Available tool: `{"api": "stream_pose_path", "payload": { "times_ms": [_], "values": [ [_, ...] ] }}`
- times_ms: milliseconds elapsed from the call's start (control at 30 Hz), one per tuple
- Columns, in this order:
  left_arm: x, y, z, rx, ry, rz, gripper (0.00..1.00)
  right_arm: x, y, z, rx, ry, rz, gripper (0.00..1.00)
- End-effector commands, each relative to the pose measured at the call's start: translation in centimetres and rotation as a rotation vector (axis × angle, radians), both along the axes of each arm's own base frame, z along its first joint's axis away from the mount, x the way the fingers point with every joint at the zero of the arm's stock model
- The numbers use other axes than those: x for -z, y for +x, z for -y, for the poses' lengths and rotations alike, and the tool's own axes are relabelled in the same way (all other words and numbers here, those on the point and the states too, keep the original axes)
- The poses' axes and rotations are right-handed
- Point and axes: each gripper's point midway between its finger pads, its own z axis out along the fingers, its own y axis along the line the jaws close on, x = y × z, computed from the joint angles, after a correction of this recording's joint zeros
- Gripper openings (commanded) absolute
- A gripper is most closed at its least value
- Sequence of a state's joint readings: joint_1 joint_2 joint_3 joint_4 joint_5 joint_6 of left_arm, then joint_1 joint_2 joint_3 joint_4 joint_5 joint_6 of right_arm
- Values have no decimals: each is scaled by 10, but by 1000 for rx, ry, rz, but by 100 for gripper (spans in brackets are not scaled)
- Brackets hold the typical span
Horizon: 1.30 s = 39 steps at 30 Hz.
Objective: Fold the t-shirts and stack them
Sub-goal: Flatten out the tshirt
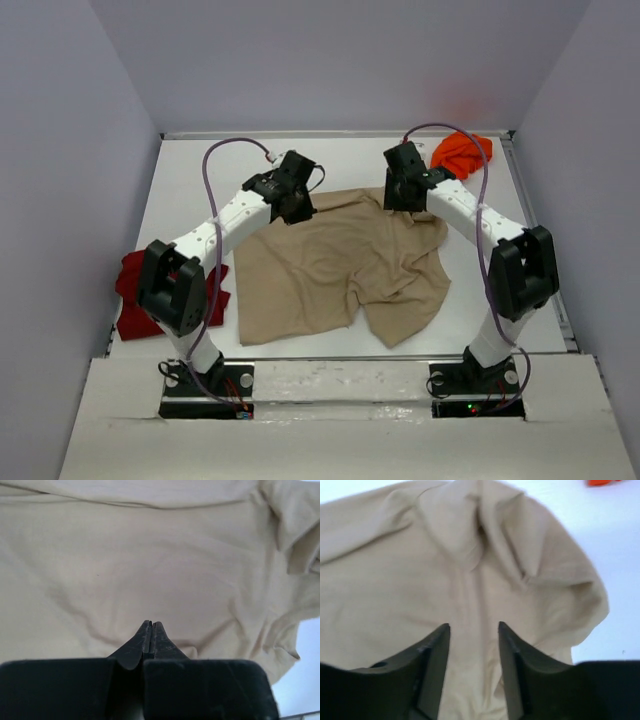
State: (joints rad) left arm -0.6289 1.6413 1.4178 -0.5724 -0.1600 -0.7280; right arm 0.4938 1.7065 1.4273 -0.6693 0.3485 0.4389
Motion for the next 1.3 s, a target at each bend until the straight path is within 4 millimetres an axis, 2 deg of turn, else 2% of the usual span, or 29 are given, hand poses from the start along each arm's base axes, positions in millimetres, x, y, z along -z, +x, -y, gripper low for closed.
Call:
{"api": "stream_pose_path", "payload": {
  "times_ms": [0, 100, 167, 300, 500, 567, 600, 667, 767, 800, 833, 1000, 1267],
  "values": [
    [22, 36, -37, 13, -11, -68, 0, 12, 46, 15, -48, 18, -23, 53],
    [34, 49, -56, -25, 7, -92, 0, 15, 65, 21, -65, 35, -17, 54],
    [36, 59, -69, -39, 10, -89, 0, 27, 72, 20, -88, 40, -43, 53],
    [41, 67, -82, -56, 28, -104, 0, 32, 76, 23, -75, 19, -48, 49],
    [49, 74, -93, -71, 40, -117, 0, 40, 63, 31, -23, 13, -70, 47],
    [55, 72, -90, -55, 18, -142, 0, 42, 59, 36, -3, -1, -73, 47],
    [60, 71, -89, -45, 5, -163, 0, 34, 57, 43, 22, -18, -51, 47],
    [64, 69, -88, -40, 0, -173, 0, 43, 38, 51, 44, -26, -80, 47],
    [60, 70, -89, -43, -4, -160, 0, 44, 25, 58, 62, -40, -85, 47],
    [57, 71, -89, -43, -3, -151, 0, 41, 24, 65, 78, -44, -75, 47],
    [54, 72, -90, -44, -4, -142, 0, 46, 20, 74, 95, -46, -89, 47],
    [50, 74, -90, -41, -3, -133, 0, 53, 24, 80, 92, -24, -103, 46],
    [54, 73, -98, -70, 36, -159, 0, 71, 35, 70, 65, 45, -119, 43]
  ]
}}
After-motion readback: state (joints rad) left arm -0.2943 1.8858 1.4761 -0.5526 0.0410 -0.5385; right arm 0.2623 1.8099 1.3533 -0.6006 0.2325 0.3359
